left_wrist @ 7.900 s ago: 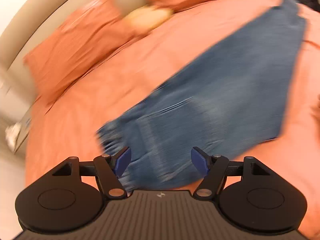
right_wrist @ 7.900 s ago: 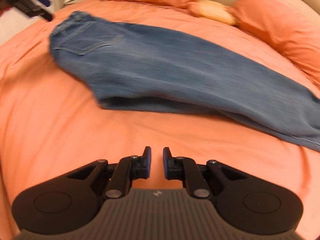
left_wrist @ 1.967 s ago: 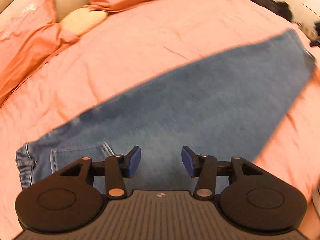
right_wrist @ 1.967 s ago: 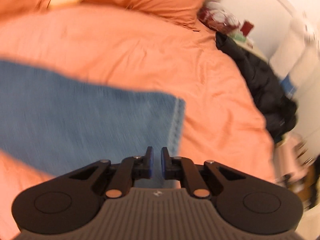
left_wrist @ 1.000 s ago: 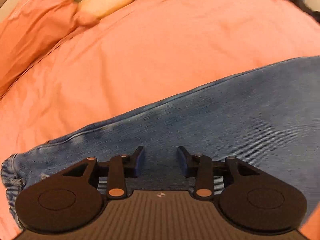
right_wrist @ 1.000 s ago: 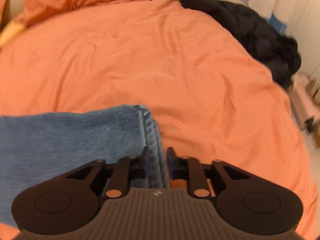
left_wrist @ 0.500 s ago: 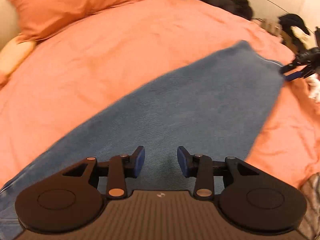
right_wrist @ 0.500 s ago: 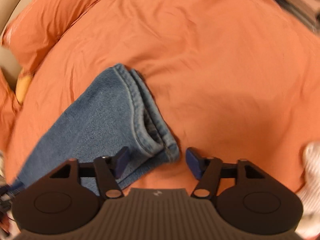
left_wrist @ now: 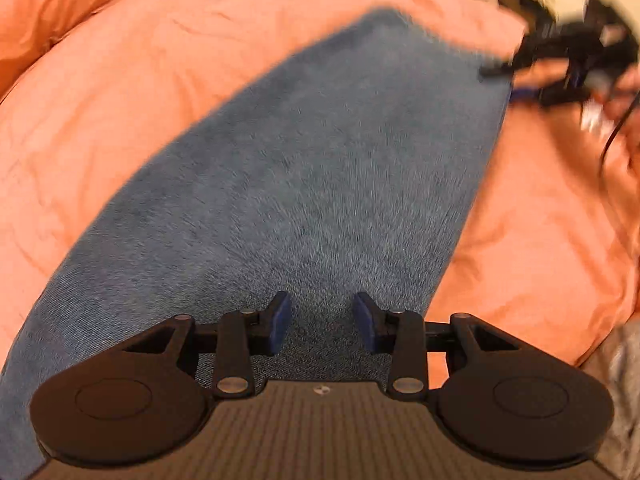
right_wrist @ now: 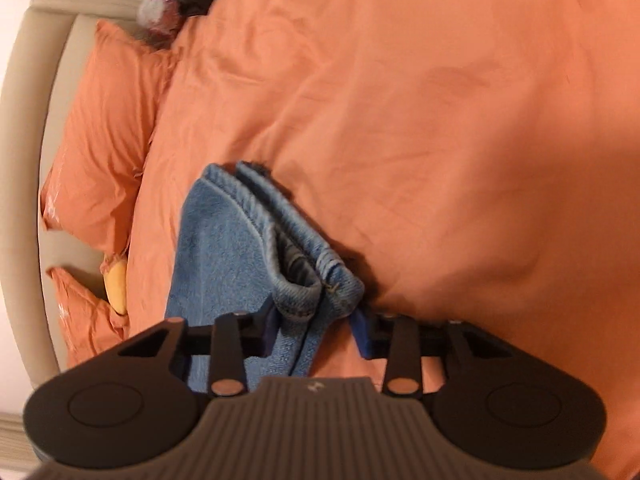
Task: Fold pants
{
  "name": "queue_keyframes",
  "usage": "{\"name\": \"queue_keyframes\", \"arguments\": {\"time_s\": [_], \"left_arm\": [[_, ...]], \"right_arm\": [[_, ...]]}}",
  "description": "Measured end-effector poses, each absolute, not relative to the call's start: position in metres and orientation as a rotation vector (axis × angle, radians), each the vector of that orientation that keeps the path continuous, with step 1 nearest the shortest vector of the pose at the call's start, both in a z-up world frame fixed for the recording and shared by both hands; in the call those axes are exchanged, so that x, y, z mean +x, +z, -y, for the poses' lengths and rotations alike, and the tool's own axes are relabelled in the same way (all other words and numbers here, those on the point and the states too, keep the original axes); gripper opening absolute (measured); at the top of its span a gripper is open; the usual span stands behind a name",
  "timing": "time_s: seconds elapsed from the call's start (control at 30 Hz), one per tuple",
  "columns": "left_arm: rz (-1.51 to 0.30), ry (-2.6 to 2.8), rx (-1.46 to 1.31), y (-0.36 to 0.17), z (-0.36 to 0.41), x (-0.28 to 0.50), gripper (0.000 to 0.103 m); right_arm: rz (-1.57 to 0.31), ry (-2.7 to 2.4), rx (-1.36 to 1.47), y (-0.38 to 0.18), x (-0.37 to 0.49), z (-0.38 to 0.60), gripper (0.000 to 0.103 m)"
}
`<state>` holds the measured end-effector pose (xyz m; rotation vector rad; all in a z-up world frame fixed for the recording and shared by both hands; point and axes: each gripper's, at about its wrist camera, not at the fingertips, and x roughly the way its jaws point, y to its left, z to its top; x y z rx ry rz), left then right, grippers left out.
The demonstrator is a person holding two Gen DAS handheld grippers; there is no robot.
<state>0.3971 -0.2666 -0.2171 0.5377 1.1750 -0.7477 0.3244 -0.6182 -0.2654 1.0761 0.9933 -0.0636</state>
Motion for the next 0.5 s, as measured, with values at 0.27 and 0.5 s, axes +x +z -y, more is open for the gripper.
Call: {"name": "queue_keyframes", "arguments": {"time_s": [0.27,0.5], "left_arm": [[-1.183,-0.769,0.575,-0.227,0.266,0.399,0.044],[-1.09,-0.681,0.574,-0.197,0.231,0.453,0.041]], "right_arm": [[-0.895,0.045,0.768,-0.177,0.329,0.578,0.021],[-0.867,0.142,0.555,-0.109,0.333,0.535,0.02]]}}
